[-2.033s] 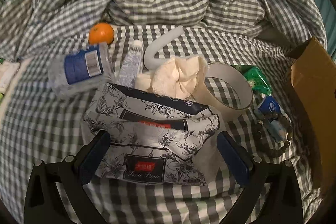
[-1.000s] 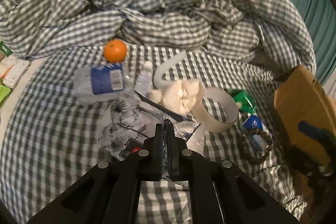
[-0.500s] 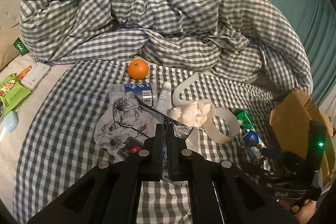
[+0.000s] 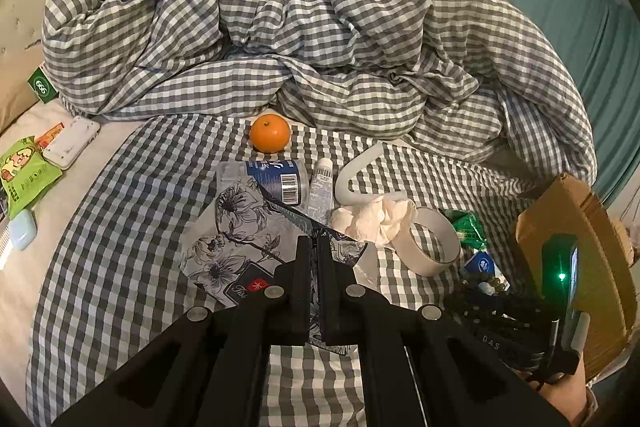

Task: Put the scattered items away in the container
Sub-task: 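Grasp the bead bracelet with the right gripper while the left holds the tissue pack, then carry the tissue pack and bracelet over the box and release both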

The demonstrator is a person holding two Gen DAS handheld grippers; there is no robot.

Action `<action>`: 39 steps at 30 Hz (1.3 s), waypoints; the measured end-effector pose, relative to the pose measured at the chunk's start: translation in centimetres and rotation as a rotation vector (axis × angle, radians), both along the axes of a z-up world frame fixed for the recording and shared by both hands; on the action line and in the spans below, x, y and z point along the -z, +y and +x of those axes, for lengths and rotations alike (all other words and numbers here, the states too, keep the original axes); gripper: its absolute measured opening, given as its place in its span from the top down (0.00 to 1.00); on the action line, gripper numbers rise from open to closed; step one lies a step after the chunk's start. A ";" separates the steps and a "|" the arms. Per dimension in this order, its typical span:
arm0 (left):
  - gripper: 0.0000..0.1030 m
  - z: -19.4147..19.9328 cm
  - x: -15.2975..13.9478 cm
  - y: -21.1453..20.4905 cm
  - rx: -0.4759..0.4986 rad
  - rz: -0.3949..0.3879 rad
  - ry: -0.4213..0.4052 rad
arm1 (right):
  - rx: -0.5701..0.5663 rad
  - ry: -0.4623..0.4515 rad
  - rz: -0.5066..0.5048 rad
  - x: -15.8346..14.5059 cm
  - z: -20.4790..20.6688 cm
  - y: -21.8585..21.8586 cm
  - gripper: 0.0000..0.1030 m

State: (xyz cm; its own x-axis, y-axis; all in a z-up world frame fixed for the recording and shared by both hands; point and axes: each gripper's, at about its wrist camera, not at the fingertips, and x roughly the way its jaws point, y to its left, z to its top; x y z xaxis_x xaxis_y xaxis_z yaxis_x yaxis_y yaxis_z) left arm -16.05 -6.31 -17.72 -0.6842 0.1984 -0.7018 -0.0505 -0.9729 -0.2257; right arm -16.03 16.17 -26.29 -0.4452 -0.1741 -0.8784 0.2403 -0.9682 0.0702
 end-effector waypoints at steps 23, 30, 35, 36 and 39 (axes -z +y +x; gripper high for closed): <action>0.98 3.8 -6.8 2.7 0.021 -0.017 0.105 | -0.013 0.255 -0.106 -11.8 5.8 0.7 0.89; 0.98 6.1 -10.0 5.1 0.054 -0.021 0.159 | -0.002 0.344 -0.119 -16.3 9.1 2.3 0.89; 0.98 7.4 -11.7 7.0 0.080 -0.019 0.189 | 0.020 0.401 -0.112 -19.0 11.1 4.4 0.89; 0.98 7.7 -12.1 7.5 0.086 -0.021 0.196 | 0.030 0.415 -0.106 -19.6 11.6 5.0 0.89; 0.98 8.5 -13.1 9.2 0.109 -0.022 0.217 | 0.056 0.443 -0.103 -21.1 12.9 6.6 0.89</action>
State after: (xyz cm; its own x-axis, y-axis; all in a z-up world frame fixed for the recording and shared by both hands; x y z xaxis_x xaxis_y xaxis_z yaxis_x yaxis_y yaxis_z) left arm -7.50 2.93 -4.61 -0.7947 0.2655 -0.5459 -0.2005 -0.9636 -0.1768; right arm -3.12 22.78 -5.16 -0.7852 -0.2160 -0.5803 0.2166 -0.9738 0.0693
